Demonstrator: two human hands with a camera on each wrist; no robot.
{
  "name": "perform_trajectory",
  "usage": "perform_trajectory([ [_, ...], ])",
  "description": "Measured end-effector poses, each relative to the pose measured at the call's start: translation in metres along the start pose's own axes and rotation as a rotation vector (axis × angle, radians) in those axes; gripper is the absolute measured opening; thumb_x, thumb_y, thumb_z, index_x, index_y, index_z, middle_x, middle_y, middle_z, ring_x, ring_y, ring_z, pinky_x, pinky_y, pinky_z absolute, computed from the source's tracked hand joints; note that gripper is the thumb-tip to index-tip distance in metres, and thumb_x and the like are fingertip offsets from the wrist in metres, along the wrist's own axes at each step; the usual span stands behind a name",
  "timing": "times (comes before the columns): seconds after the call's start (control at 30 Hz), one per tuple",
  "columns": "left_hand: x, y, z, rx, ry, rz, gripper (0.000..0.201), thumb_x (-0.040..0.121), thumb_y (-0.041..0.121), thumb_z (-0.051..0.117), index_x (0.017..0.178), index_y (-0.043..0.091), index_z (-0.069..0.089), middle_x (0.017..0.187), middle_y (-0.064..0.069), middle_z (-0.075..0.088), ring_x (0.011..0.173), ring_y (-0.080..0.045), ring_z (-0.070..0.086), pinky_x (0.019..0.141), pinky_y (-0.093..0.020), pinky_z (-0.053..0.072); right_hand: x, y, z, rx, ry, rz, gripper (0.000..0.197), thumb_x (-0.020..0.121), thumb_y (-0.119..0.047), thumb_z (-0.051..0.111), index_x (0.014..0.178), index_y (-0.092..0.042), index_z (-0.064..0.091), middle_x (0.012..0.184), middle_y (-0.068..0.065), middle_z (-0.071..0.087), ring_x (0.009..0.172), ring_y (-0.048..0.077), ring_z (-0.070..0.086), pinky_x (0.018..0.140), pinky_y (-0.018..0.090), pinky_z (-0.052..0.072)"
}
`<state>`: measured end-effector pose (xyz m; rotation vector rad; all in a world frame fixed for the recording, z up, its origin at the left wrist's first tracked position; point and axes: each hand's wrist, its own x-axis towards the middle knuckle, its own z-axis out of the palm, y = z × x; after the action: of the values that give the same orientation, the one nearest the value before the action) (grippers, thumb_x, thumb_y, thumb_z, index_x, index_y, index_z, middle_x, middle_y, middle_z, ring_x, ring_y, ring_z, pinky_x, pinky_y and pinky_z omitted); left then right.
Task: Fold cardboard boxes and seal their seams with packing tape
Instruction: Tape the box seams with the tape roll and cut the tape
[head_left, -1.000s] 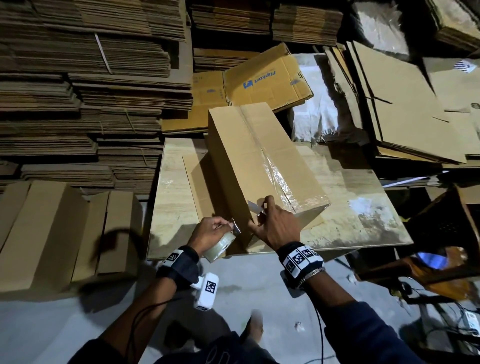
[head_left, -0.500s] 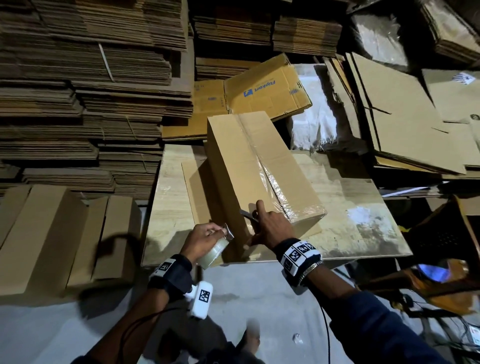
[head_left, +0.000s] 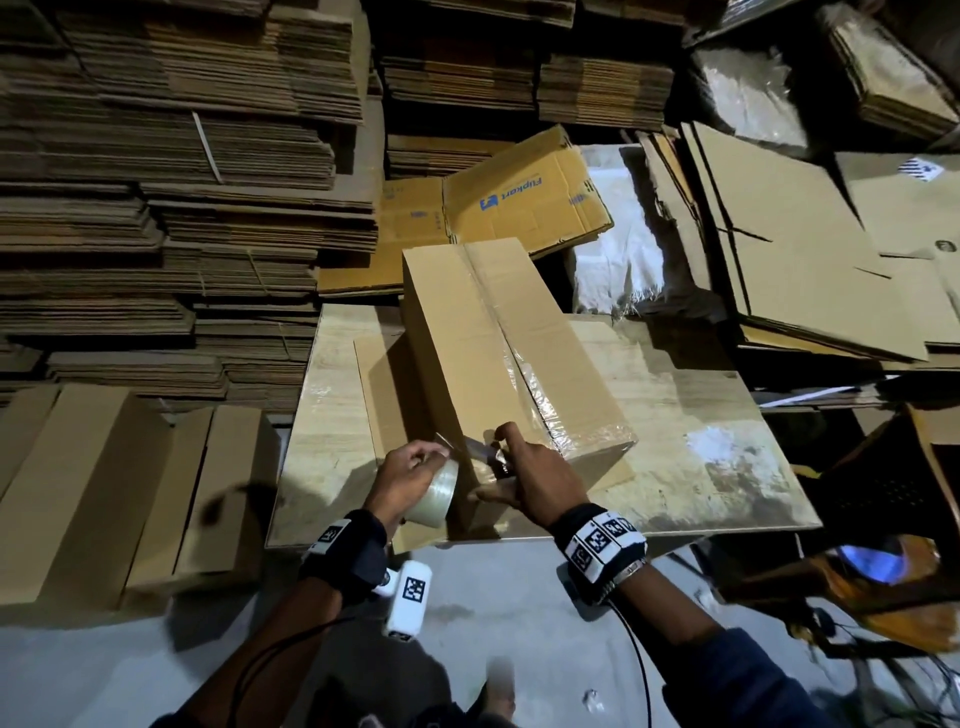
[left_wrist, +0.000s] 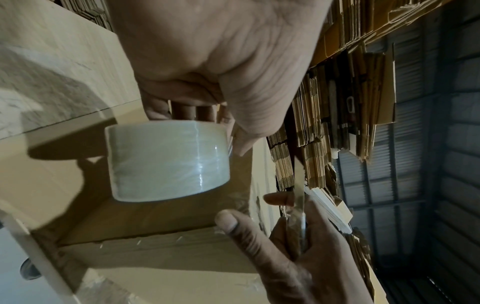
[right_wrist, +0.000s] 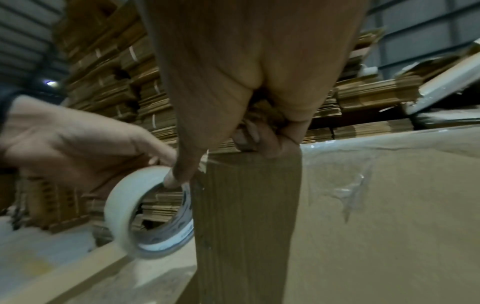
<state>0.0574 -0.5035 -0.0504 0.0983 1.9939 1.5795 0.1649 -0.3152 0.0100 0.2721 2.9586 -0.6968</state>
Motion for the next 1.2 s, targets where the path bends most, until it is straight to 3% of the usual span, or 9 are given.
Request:
perform_trajectory([
  [0.13, 0.005, 0.006, 0.008, -0.050, 0.095, -0.050, 0.026, 0.099, 0.049, 0.066, 0.112, 0.028, 0.074, 0.115, -0.002, 0.074, 0.105, -0.023, 0.069, 0.093, -0.042, 0.056, -0.005, 0.007, 0.003, 0.002, -0.012, -0.058, 0.068, 0.085, -0.040, 0.081, 0.133, -0.027, 0.034, 0.109, 0.006, 0.074, 0.089, 0.032, 0.071, 0.064, 0.032, 0.044],
  [0.23, 0.017, 0.011, 0.015, -0.100, 0.175, -0.039, 0.041, 0.086, 0.061, 0.076, 0.110, 0.028, 0.074, 0.116, -0.003, 0.075, 0.108, -0.028, 0.070, 0.093, -0.047, 0.057, -0.001, 0.021, -0.019, 0.190, 0.012, 0.033, 0.076, 0.074, -0.054, 0.087, 0.130, -0.031, 0.042, 0.113, -0.002, 0.074, 0.088, 0.019, 0.071, 0.073, 0.034, 0.057],
  [0.3, 0.028, 0.014, 0.022, -0.068, 0.244, -0.026, 0.058, 0.074, 0.067, 0.084, 0.116, 0.029, 0.072, 0.119, -0.011, 0.072, 0.114, -0.040, 0.065, 0.097, -0.053, 0.055, 0.005, 0.038, -0.042, 0.216, 0.091, 0.097, 0.073, 0.074, -0.062, 0.084, 0.128, -0.026, 0.051, 0.108, -0.012, 0.065, 0.086, 0.013, 0.065, 0.073, 0.030, 0.053],
  [0.43, 0.038, 0.022, 0.037, -0.080, 0.345, 0.030, 0.063, 0.075, 0.037, 0.094, 0.125, 0.013, 0.065, 0.123, -0.011, 0.068, 0.119, -0.031, 0.062, 0.098, -0.037, 0.051, 0.019, 0.091, -0.079, 0.011, 0.297, 0.346, 0.074, 0.082, -0.074, 0.069, 0.128, -0.019, 0.054, 0.123, 0.003, 0.056, 0.089, 0.029, 0.067, 0.074, 0.037, 0.054],
  [0.57, 0.032, 0.022, 0.045, -0.103, 0.382, -0.005, 0.060, 0.071, 0.030, 0.097, 0.119, 0.011, 0.066, 0.108, 0.001, 0.064, 0.107, -0.023, 0.062, 0.084, -0.033, 0.048, 0.019, 0.121, -0.082, -0.062, 0.159, 0.475, 0.097, 0.065, -0.103, 0.046, 0.116, -0.020, 0.055, 0.124, 0.010, 0.061, 0.099, 0.039, 0.068, 0.077, 0.044, 0.055],
  [0.7, 0.014, 0.017, 0.051, -0.066, 0.348, 0.029, 0.064, 0.069, 0.034, 0.098, 0.121, 0.012, 0.066, 0.122, -0.003, 0.066, 0.118, -0.023, 0.061, 0.092, -0.030, 0.047, 0.006, 0.136, -0.079, -0.029, 0.100, 0.446, 0.086, 0.064, -0.101, 0.049, 0.095, -0.021, 0.055, 0.102, 0.008, 0.072, 0.092, 0.034, 0.068, 0.070, 0.038, 0.049],
  [0.87, -0.015, 0.008, 0.074, 0.011, 0.265, -0.030, 0.068, 0.070, 0.030, 0.098, 0.125, 0.012, 0.062, 0.127, -0.004, 0.064, 0.118, -0.021, 0.060, 0.091, -0.031, 0.050, -0.020, 0.152, -0.090, -0.133, 0.072, 0.462, 0.090, 0.065, -0.090, 0.067, 0.116, -0.016, 0.061, 0.116, 0.012, 0.065, 0.099, 0.037, 0.068, 0.075, 0.041, 0.052],
  [1.0, -0.022, 0.004, 0.086, 0.004, 0.314, -0.017, 0.061, 0.072, 0.028, 0.096, 0.121, 0.011, 0.064, 0.123, -0.005, 0.067, 0.116, -0.022, 0.063, 0.083, -0.027, 0.048, -0.031, 0.143, -0.089, -0.082, 0.190, 0.268, 0.103, 0.061, -0.089, 0.072, 0.138, -0.024, 0.052, 0.128, 0.007, 0.051, 0.096, 0.038, 0.068, 0.075, 0.044, 0.057],
  [1.2, -0.016, 0.022, 0.081, 0.023, 0.322, 0.006, 0.078, 0.060, 0.043, 0.099, 0.123, 0.014, 0.063, 0.123, -0.001, 0.067, 0.113, -0.020, 0.064, 0.088, -0.029, 0.049, -0.010, 0.134, -0.080, -0.044, 0.117, 0.159, 0.100, 0.057, -0.090, 0.073, 0.134, -0.032, 0.047, 0.121, 0.001, 0.056, 0.096, 0.031, 0.068, 0.074, 0.042, 0.058],
])
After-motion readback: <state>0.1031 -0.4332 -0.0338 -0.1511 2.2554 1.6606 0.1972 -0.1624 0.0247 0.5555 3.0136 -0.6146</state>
